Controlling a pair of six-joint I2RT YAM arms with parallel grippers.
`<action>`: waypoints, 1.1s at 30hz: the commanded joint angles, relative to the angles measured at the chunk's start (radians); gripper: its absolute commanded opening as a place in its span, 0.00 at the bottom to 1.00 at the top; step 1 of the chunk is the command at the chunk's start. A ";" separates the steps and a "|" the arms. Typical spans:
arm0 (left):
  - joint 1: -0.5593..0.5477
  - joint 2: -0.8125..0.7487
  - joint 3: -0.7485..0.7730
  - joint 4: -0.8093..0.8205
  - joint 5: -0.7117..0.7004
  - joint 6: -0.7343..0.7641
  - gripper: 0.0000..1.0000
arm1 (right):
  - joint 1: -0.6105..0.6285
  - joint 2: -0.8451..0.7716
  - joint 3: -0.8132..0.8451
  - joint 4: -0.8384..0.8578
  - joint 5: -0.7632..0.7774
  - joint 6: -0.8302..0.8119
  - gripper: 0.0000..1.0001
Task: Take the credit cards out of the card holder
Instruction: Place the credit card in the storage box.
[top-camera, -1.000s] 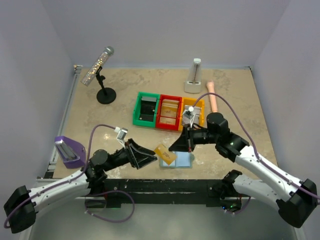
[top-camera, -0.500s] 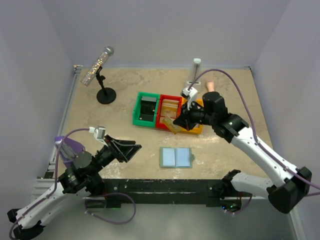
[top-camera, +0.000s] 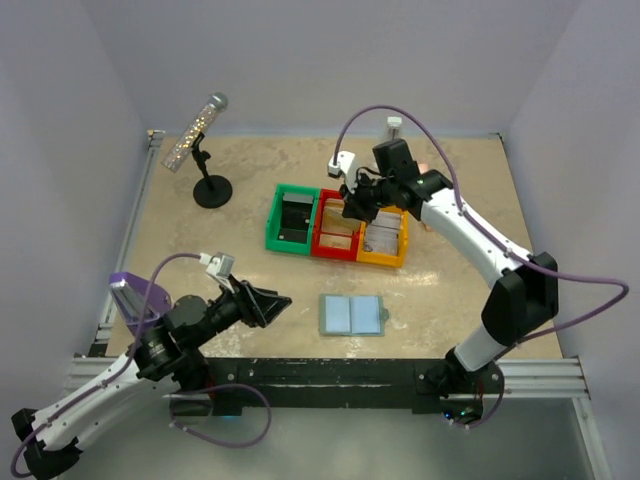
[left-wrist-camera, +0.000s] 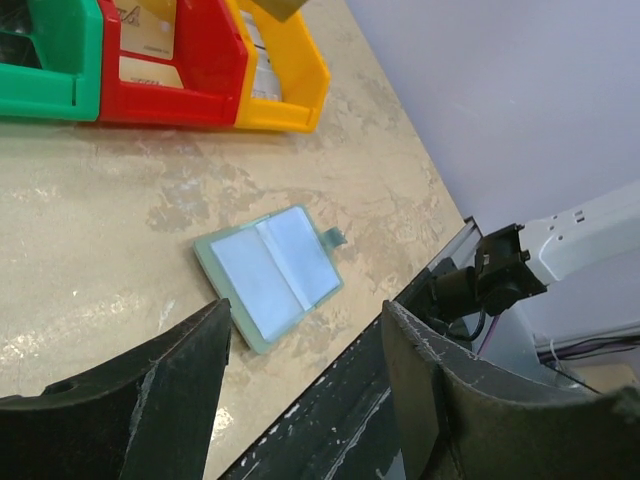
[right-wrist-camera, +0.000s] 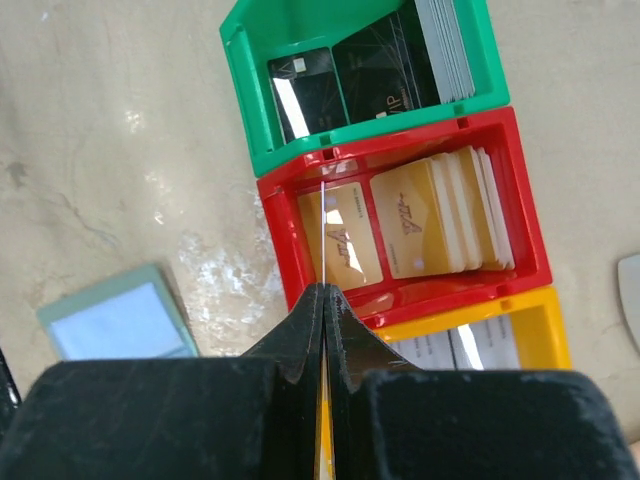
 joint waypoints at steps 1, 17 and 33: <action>0.003 0.026 -0.028 0.070 0.043 0.005 0.66 | -0.015 0.083 0.123 -0.112 -0.086 -0.138 0.00; 0.003 0.049 -0.042 0.047 0.058 0.017 0.66 | -0.047 0.346 0.311 -0.186 -0.147 -0.161 0.00; 0.003 0.132 -0.062 0.133 0.106 -0.003 0.66 | -0.058 0.406 0.403 -0.220 -0.087 -0.141 0.00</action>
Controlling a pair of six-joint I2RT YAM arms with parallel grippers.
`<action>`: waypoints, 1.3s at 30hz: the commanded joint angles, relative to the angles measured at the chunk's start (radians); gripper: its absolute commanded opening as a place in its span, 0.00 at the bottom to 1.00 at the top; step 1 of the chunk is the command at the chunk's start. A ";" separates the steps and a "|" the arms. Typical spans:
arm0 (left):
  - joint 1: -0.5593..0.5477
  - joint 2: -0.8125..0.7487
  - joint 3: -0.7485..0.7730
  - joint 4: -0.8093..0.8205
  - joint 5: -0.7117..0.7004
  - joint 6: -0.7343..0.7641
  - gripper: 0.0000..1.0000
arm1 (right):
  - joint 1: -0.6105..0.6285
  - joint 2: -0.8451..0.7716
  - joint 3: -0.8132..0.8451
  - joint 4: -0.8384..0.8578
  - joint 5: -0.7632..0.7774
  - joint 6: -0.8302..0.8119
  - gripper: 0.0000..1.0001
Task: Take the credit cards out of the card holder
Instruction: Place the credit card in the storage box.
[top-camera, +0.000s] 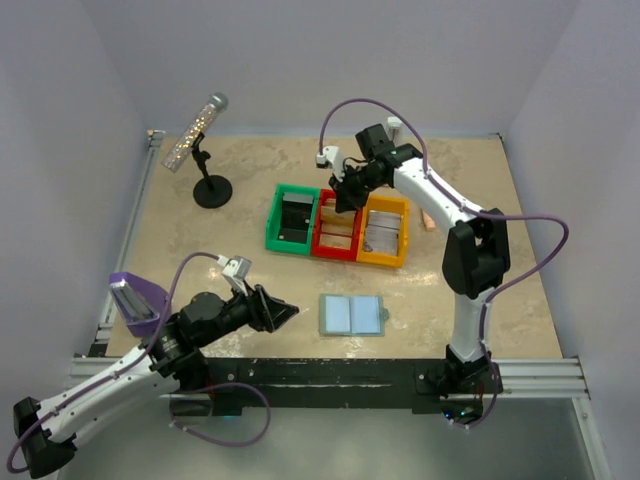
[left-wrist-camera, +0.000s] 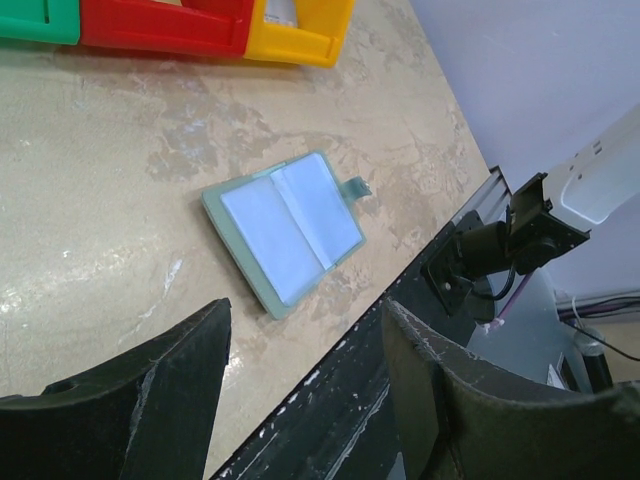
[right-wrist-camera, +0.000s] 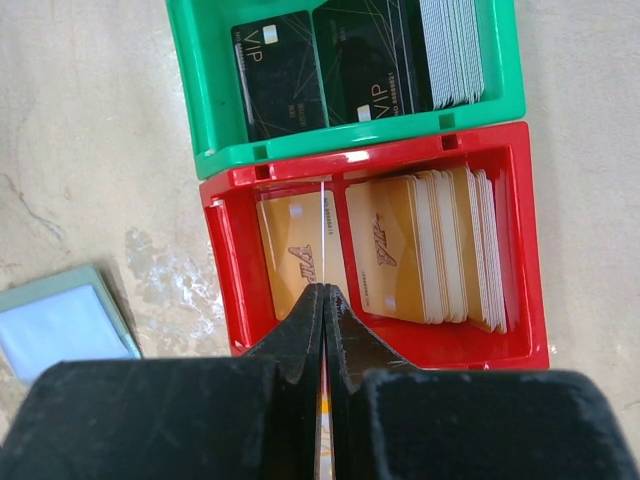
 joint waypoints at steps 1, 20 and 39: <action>0.003 0.012 -0.002 0.064 0.032 -0.009 0.66 | 0.000 0.003 0.046 -0.012 0.011 0.006 0.00; 0.003 0.056 -0.034 0.171 0.088 -0.058 0.66 | 0.001 0.087 0.156 -0.164 0.059 0.193 0.00; 0.003 0.095 -0.056 0.223 0.092 -0.087 0.66 | -0.002 0.175 0.231 -0.167 0.057 0.253 0.00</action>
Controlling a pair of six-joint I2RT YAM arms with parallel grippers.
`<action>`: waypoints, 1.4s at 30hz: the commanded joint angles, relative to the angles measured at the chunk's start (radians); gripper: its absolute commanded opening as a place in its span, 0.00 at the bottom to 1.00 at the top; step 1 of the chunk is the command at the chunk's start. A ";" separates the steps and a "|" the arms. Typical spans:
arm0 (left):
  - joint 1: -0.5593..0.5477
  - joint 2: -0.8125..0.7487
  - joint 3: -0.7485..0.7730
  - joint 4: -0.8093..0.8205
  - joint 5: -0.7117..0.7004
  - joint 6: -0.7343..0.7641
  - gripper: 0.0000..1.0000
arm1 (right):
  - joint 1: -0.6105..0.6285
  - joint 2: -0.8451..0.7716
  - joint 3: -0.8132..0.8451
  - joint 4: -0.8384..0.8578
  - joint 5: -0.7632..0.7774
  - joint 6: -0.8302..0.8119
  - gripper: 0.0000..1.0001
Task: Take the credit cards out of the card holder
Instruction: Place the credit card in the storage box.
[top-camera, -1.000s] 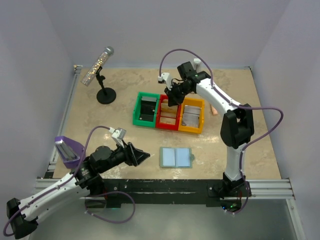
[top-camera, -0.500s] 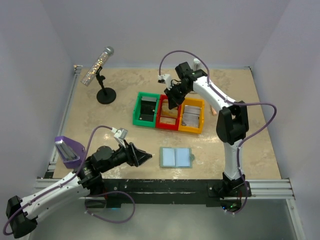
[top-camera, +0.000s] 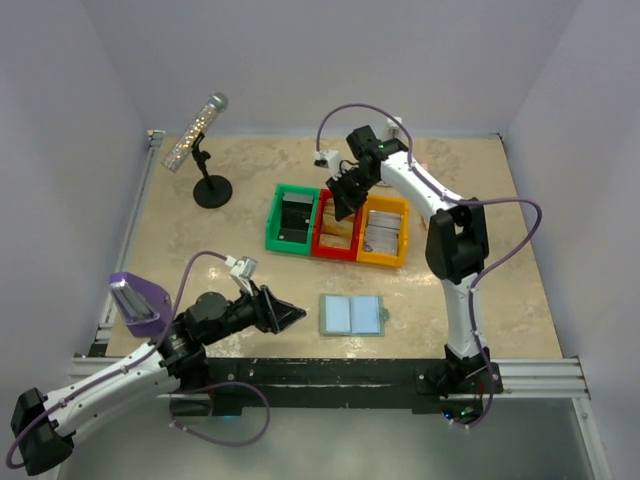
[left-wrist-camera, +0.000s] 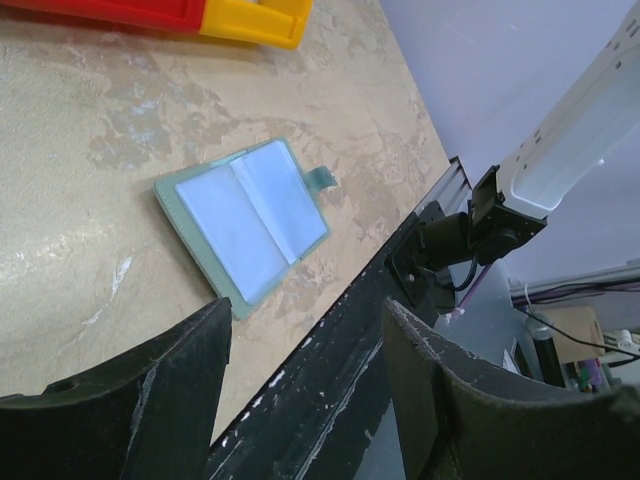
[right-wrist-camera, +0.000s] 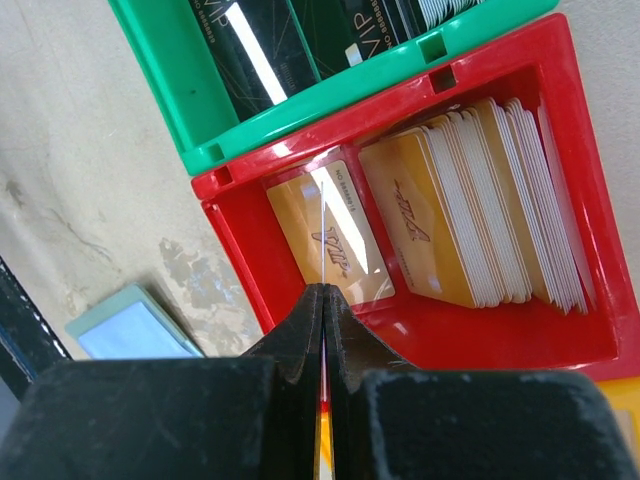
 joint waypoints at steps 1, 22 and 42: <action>0.003 0.019 0.001 0.051 0.010 -0.006 0.66 | -0.002 0.002 0.052 0.006 0.001 0.021 0.00; 0.003 0.085 0.013 0.068 0.002 0.010 0.66 | -0.029 0.081 0.140 0.000 0.064 0.112 0.00; 0.003 0.096 0.014 0.065 0.002 0.010 0.67 | -0.034 0.085 0.144 0.003 0.080 0.129 0.09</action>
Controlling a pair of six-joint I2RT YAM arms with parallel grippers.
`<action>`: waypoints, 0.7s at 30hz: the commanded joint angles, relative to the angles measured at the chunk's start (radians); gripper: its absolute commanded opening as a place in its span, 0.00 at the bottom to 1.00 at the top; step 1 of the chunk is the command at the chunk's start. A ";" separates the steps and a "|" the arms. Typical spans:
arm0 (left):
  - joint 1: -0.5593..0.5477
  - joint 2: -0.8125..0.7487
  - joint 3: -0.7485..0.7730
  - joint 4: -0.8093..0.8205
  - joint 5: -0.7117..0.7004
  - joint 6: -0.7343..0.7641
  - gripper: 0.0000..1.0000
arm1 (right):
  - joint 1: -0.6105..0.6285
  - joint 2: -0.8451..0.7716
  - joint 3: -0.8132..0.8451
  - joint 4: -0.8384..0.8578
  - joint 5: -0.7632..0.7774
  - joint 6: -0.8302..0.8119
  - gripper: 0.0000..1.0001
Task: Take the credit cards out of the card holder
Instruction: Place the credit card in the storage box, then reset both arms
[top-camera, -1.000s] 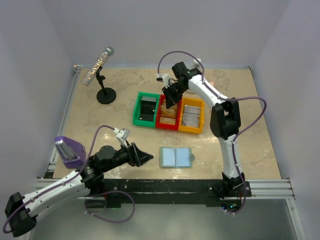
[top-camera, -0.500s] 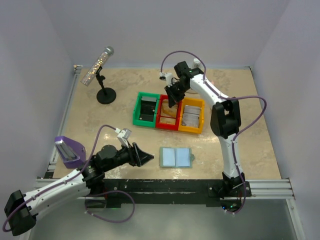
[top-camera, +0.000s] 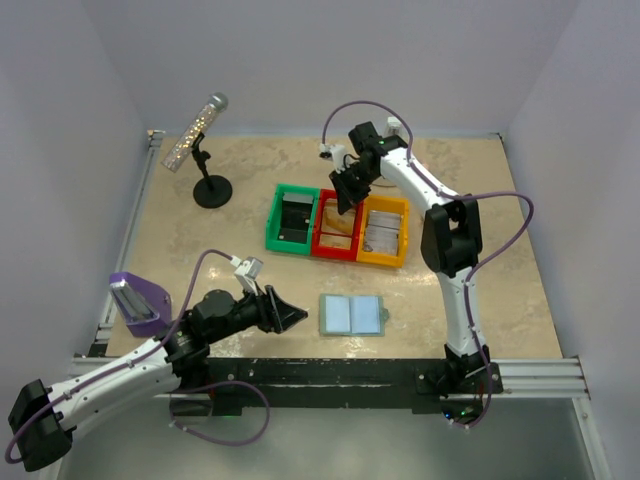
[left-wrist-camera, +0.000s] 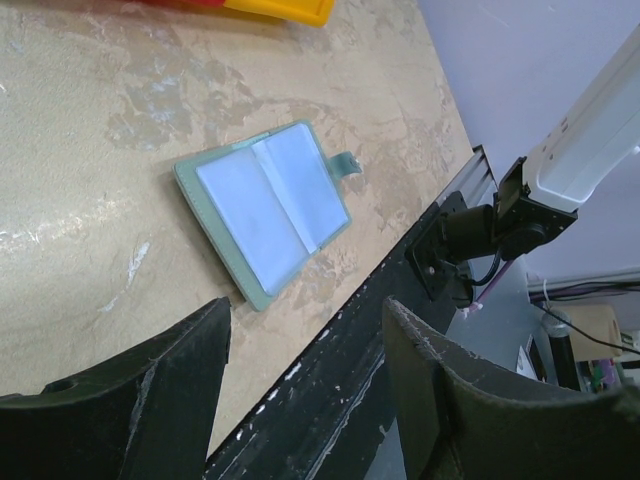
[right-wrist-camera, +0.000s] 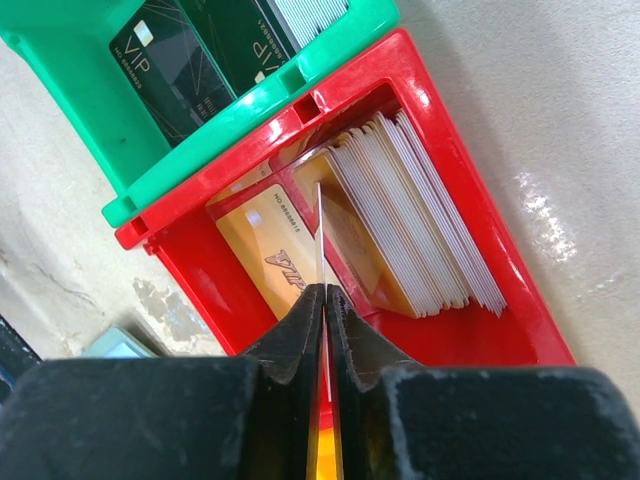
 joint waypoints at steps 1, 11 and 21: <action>0.003 0.002 0.014 0.039 0.002 0.009 0.67 | -0.005 -0.007 0.046 0.001 0.024 0.018 0.11; 0.003 0.013 0.019 0.042 0.003 0.012 0.67 | -0.002 -0.009 0.047 0.007 0.025 0.026 0.14; 0.003 0.004 0.021 0.042 0.006 0.011 0.67 | 0.001 -0.232 -0.049 0.215 0.097 0.069 0.15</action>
